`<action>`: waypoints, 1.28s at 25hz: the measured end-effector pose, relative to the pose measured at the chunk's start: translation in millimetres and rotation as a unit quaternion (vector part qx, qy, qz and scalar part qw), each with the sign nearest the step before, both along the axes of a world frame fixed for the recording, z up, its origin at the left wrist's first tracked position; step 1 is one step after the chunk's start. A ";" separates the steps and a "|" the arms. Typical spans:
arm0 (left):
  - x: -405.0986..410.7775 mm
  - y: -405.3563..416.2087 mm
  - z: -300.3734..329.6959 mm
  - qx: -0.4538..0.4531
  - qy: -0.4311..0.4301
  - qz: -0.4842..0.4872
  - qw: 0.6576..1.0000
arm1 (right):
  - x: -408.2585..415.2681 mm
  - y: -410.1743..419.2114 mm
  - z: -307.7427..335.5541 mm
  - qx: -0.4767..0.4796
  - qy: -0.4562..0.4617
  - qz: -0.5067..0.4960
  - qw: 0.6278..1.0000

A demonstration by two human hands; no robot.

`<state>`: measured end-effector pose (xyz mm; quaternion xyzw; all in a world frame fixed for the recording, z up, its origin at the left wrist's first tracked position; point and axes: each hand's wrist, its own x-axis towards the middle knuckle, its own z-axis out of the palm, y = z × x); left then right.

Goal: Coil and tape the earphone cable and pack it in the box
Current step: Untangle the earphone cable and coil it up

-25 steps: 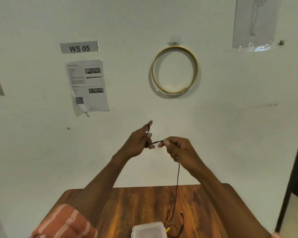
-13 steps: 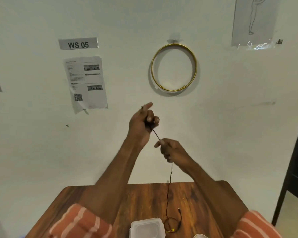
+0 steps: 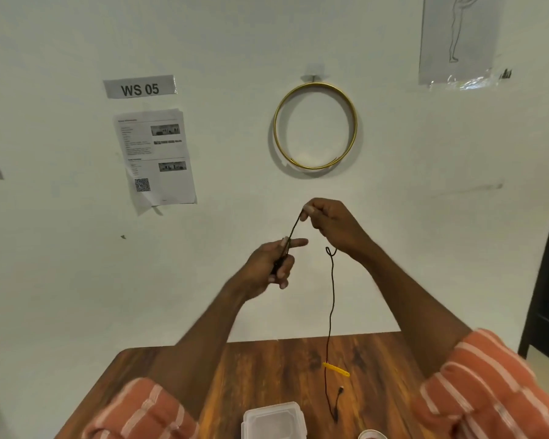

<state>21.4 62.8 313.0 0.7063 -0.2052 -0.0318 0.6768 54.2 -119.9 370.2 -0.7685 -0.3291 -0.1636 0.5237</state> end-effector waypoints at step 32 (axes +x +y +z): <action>-16.7 3.5 32.6 -0.324 -0.041 0.047 0.944 | -1.8 37.3 -108.9 0.090 0.213 0.100 0.968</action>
